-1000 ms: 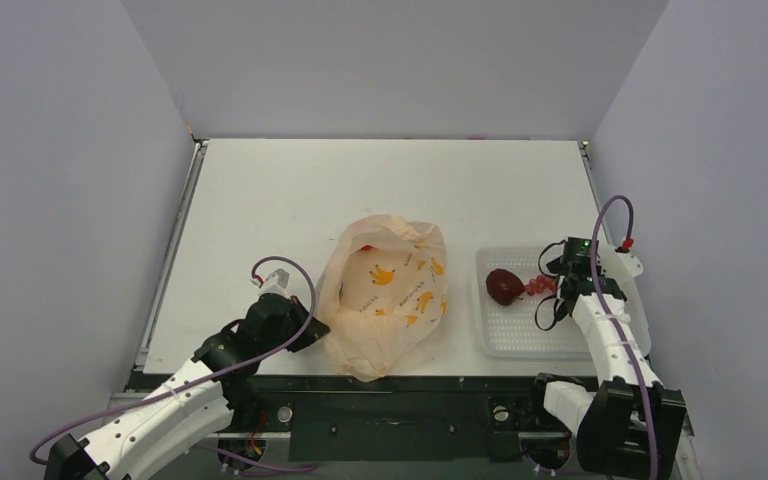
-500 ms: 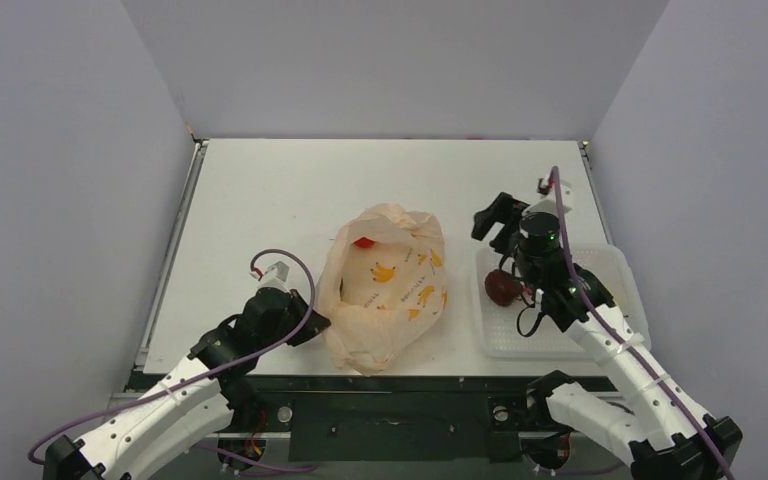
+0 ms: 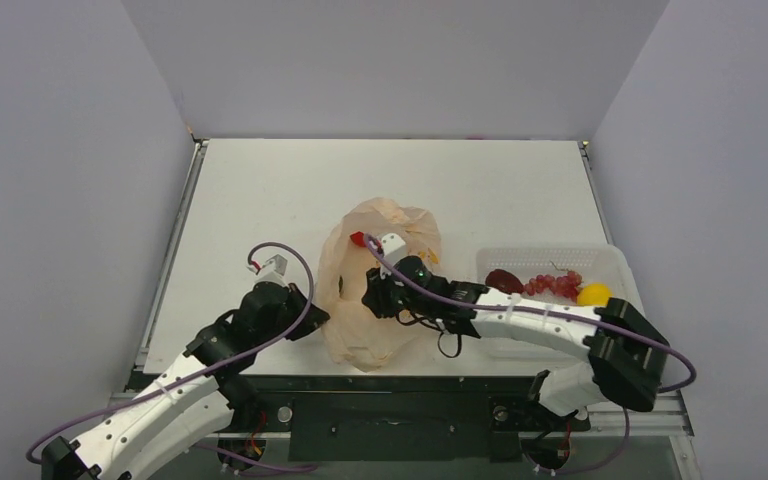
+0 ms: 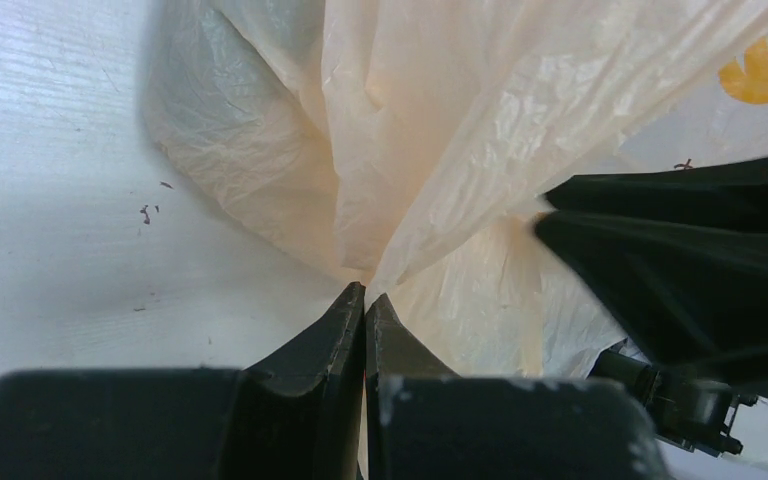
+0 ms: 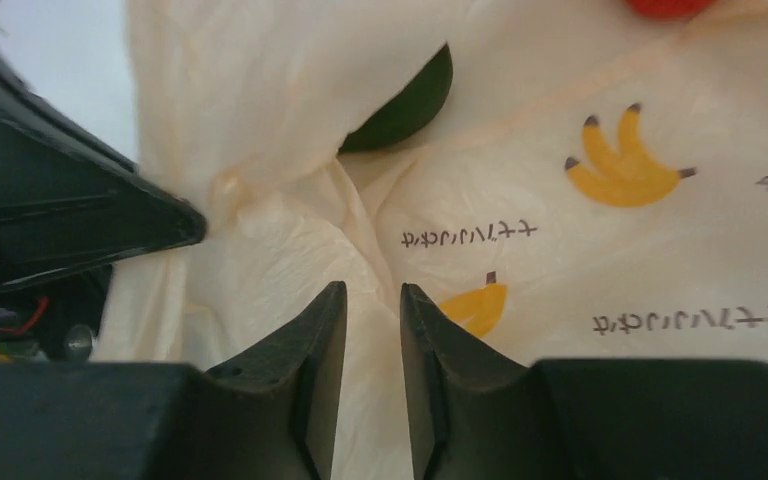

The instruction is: Take the fake fruits out of the plastic bag

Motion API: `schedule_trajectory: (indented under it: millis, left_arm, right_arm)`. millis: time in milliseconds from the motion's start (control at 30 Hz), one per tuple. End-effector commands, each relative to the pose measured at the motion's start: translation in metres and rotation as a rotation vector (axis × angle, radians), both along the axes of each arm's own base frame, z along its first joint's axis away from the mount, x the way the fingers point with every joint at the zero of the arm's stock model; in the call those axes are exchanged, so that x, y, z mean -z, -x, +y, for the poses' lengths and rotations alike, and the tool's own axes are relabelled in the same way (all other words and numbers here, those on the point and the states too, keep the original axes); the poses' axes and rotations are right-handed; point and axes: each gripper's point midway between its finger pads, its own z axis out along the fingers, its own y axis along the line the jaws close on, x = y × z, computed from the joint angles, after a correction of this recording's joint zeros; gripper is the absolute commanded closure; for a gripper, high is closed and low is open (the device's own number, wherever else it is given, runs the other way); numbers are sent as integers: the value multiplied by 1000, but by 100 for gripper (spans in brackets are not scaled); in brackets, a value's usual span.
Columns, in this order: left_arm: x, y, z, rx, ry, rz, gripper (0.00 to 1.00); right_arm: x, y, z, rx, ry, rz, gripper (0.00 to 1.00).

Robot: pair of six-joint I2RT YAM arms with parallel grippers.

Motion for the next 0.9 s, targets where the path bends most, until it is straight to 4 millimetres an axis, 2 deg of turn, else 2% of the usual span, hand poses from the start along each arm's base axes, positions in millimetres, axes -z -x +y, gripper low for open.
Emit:
schedule_trajectory:
  millis: [0, 33, 100, 133, 167, 200, 233, 333, 433, 533, 567, 600, 633, 667, 700, 767, 800, 833, 867]
  left_arm:
    - [-27, -10, -1, -15, 15, -60, 100]
    - [-31, -11, -1, -16, 20, -66, 100]
    - [-35, -11, -1, -15, 23, -71, 100]
    - [-35, -11, 0, -15, 21, -71, 100]
    - [-39, -11, -1, -14, 24, -76, 100]
    - [-40, -11, -1, -11, 22, -76, 100]
    - [-44, -12, -2, -8, 24, -80, 100]
    - [-53, -15, -5, 1, 25, -90, 100]
    - [-80, -27, -18, 16, 73, -135, 100]
    - [-133, -53, -55, 111, 128, -218, 100]
    - [-137, -51, -64, 167, 107, -212, 100]
    - [-157, -59, -75, 186, 103, -229, 100]
    - [-159, -56, -80, 211, 72, -230, 100]
    - [-171, -58, -85, 211, 68, -256, 100]
    - [-175, -57, -86, 214, 75, -271, 100]
    - [-172, -50, -80, 201, 95, -275, 100]
    - [-159, -44, -70, 178, 86, -267, 100]
    - [-157, -38, -62, 162, 96, -265, 100]
    - [-130, -36, -53, 140, 58, -223, 100]
  right_arm:
    - [10, -21, 29, 58, 12, -32, 79]
    - [25, -27, 29, 86, 34, -18, 80]
    - [44, -41, 28, 149, 39, 11, 80]
    - [45, -43, 34, 139, 10, 22, 80]
    - [59, -46, 36, 135, 29, 38, 80]
    - [59, -48, 41, 127, 21, 37, 79]
    - [72, -48, 42, 124, 46, 44, 79]
    - [81, -52, 48, 131, 38, 57, 78]
    - [84, -53, 50, 145, -8, 97, 76]
    - [90, -62, 48, 180, -66, 140, 75]
    - [95, -59, 46, 183, -90, 182, 75]
    - [94, -68, 43, 204, -130, 189, 75]
    - [99, -64, 40, 210, -157, 239, 74]
    - [94, -75, 37, 228, -208, 237, 74]
    - [99, -71, 33, 230, -228, 273, 73]
    - [96, -79, 27, 242, -272, 276, 69]
    - [96, -79, 26, 236, -270, 276, 65]
    - [98, -78, 24, 237, -258, 278, 63]
    - [99, -78, 23, 235, -250, 270, 60]
